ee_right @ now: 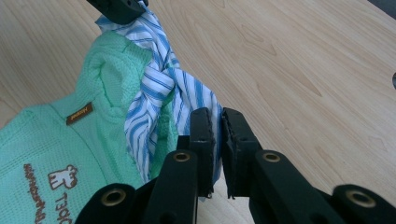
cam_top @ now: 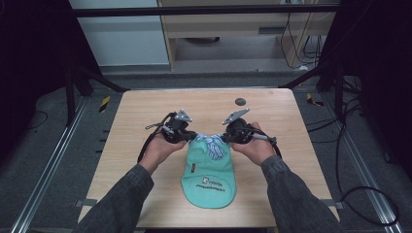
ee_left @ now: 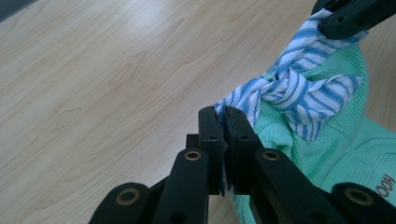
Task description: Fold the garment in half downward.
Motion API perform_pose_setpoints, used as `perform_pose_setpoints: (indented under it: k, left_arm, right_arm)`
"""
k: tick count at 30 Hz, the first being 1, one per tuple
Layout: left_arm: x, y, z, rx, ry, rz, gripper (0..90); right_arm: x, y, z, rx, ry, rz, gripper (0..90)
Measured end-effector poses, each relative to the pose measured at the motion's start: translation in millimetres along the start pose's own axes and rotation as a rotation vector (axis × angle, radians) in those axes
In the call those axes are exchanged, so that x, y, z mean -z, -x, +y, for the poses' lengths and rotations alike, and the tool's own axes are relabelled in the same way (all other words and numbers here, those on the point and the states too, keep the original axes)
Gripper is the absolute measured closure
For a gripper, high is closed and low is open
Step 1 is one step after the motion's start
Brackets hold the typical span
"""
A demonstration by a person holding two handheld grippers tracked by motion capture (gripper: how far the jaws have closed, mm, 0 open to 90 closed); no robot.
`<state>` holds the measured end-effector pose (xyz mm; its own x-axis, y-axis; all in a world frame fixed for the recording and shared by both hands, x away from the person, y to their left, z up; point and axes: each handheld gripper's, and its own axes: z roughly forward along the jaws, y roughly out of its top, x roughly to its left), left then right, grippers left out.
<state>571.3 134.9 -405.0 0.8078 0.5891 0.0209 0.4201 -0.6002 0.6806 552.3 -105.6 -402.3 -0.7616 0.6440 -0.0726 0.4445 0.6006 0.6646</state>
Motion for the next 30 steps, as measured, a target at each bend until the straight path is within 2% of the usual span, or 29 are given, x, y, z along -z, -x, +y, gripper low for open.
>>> perform_pose_setpoints:
  k: [11, 15, 19, 28, 30]
  left_arm:
    - [7.1, -1.7, 2.5, -0.005, 0.014, 0.009, 86.7]
    - [9.8, -4.2, 5.3, 0.005, 0.029, 0.014, 86.7]
    - [15.7, -4.5, 11.2, -0.014, 0.032, 0.025, 86.7]
    - [16.2, -4.8, 15.8, -0.012, 0.04, 0.036, 86.7]
    - [16.3, -4.2, 17.8, -0.024, 0.036, 0.039, 86.7]
  right_arm:
    - [2.0, 3.8, 8.7, 0.025, -0.002, -0.001, 83.9]
    - [4.1, 4.9, 13.5, 0.038, 0.003, -0.006, 83.9]
    - [8.0, 7.5, 19.0, 0.044, 0.013, -0.015, 83.8]
    - [12.6, 8.1, 22.5, 0.061, 0.022, -0.024, 83.8]
    - [12.9, 10.1, 22.6, 0.068, 0.016, -0.028, 83.8]
